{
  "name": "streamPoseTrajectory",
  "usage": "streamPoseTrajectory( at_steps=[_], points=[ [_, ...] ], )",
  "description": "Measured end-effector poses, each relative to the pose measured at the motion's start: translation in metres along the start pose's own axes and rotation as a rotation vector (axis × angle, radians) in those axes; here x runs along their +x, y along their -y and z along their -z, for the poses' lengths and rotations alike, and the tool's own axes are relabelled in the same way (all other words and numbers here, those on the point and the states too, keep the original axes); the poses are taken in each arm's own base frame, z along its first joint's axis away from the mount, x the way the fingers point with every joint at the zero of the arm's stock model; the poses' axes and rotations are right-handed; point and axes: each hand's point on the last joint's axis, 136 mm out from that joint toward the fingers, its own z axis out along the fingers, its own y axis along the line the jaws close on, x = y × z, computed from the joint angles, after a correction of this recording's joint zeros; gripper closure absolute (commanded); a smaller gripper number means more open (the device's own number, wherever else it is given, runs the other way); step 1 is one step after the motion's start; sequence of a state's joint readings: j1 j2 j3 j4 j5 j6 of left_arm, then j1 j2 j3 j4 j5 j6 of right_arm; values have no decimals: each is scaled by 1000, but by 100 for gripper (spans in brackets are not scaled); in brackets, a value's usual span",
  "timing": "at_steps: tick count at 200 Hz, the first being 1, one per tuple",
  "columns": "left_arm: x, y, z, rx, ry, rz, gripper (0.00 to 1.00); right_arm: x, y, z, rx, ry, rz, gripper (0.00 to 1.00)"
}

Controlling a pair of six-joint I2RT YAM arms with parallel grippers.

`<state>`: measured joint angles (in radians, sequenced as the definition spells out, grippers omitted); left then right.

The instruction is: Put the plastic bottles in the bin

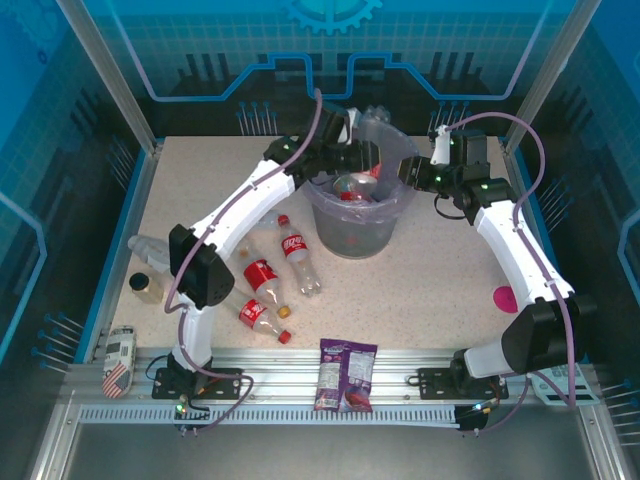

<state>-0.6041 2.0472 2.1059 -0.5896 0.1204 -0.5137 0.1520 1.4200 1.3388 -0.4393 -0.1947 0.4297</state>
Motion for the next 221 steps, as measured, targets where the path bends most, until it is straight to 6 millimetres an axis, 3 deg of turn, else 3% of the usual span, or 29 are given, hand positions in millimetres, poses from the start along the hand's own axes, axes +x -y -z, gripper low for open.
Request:
streamPoseTrajectory(
  at_steps=[15,53,91,108,140,221],
  points=[
    [15,-8,-11,-9,-32,4,64,2,1,0,4,-8,-2,60],
    [19,-11,-21,12,-26,1,58,2,0,0,5,-7,-1,60],
    [24,-11,-23,26,-42,-23,28,3,0,0,3,-12,-1,60],
    [29,-7,-24,42,-62,-26,19,3,-2,0,-2,-13,0,60],
    [36,1,-24,65,-80,-50,17,4,-2,0,-1,-15,0,60],
    [40,-1,-22,55,-101,-68,18,4,-2,0,-1,-15,0,60]
  ],
)
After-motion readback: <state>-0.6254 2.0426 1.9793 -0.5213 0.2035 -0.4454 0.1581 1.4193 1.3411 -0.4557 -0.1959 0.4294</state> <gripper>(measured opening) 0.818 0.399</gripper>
